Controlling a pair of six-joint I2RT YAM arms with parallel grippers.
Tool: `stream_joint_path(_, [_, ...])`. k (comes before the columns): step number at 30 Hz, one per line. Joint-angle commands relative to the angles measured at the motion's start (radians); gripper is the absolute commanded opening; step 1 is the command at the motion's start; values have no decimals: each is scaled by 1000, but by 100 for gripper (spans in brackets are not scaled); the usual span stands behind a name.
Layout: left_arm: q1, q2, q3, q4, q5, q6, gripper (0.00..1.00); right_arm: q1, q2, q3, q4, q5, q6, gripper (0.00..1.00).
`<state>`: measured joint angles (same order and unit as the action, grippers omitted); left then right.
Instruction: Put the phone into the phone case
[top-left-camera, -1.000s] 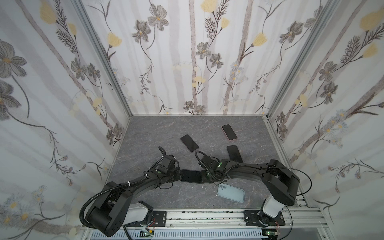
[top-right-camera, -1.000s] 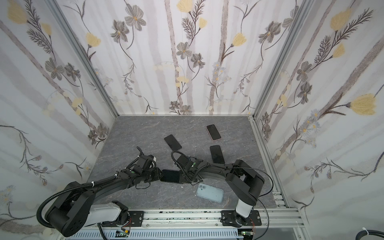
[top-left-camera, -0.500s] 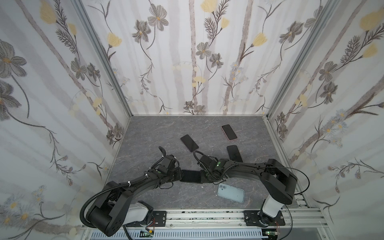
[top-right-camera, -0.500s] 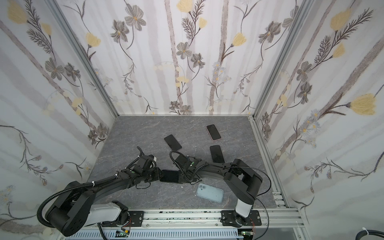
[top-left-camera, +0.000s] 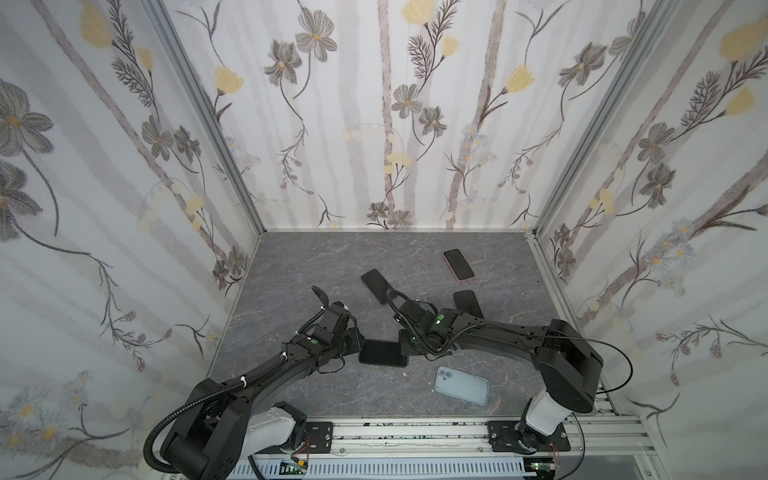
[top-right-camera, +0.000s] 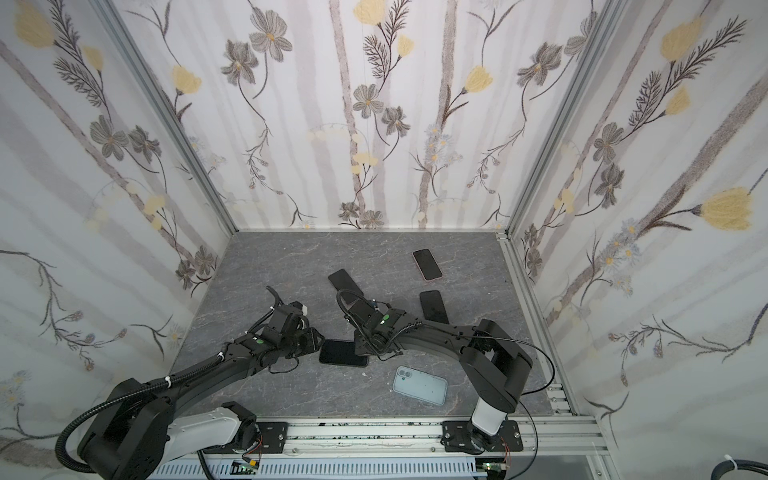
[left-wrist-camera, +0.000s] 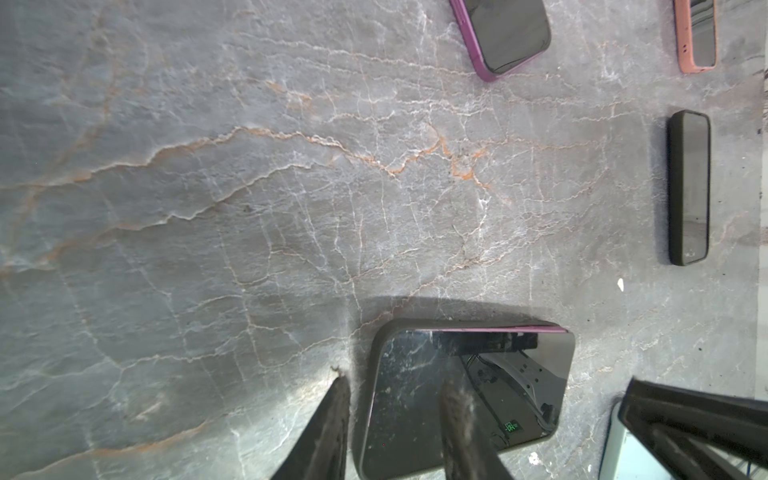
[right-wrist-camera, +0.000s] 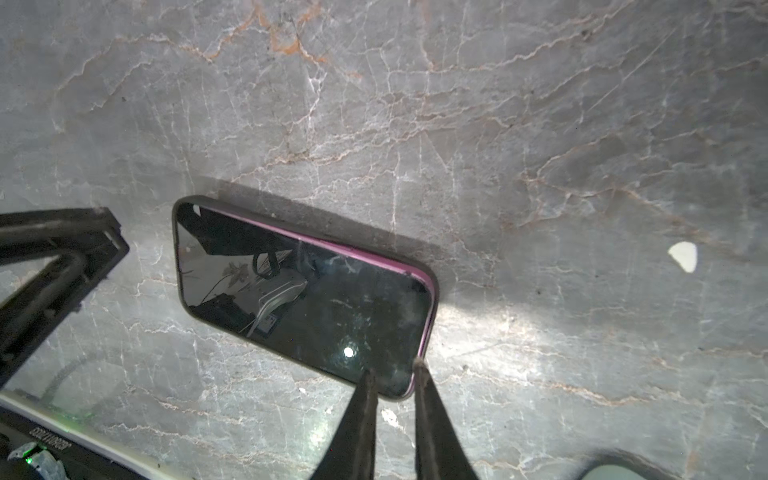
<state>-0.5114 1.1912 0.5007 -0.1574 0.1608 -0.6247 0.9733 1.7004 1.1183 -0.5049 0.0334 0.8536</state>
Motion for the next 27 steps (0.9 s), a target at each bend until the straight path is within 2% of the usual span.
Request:
stream_joint_path(1, [1,5,7,-11,-6,17,37,-11,21,24,-15,19,-17,20])
stream_joint_path(17, [7,56,-6,25,3,33,36,-38,142,51,-6,-60,-75,23])
stream_joint_path(27, [8,60,-24,34,12,32,33,-37,171,50,-11,-69,-77,23])
